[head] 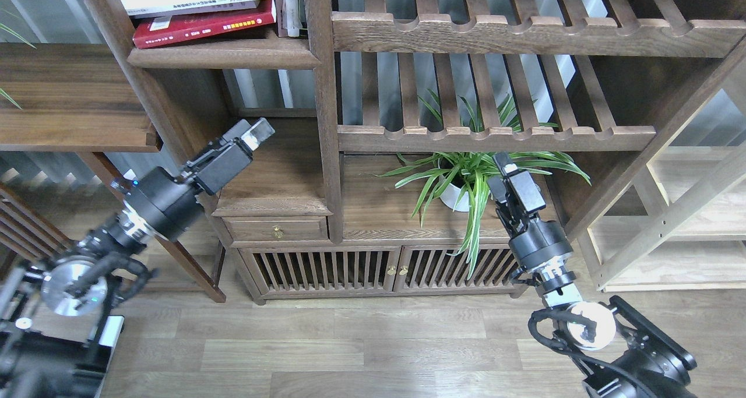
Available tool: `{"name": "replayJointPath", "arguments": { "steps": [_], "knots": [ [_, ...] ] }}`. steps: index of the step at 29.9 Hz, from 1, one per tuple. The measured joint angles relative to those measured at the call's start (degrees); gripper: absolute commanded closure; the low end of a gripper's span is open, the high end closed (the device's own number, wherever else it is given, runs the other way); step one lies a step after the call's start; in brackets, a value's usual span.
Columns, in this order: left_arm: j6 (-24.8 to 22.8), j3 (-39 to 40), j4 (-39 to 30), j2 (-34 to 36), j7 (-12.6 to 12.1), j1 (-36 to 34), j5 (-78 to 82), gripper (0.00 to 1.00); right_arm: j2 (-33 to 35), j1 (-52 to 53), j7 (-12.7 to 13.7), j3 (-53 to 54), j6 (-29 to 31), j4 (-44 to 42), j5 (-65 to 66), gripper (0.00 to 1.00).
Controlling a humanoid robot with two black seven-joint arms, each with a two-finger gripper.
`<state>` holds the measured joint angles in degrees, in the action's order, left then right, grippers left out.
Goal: Organize books on shelf
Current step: 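Withdraw the left gripper down from the top shelf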
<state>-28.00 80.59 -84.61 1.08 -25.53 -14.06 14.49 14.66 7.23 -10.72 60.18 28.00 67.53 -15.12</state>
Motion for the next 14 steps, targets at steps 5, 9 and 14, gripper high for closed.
{"name": "replayJointPath", "arguments": {
  "steps": [5,9,14],
  "knots": [
    [0.0,-2.8,2.7,-1.0,0.0,0.0,-5.9,0.09,-0.1,0.0,0.0,0.0,0.0,0.3,0.0,0.01],
    [0.0,-5.0,4.7,-1.1,0.0,0.0,-9.0,0.07,-0.8,0.0,0.0,-0.1,0.0,0.3,0.0,0.01],
    [0.0,-5.8,6.9,-1.1,0.0,0.0,-9.8,0.07,-1.6,0.0,0.0,-0.3,0.0,0.2,0.0,0.01]
  ]
}}
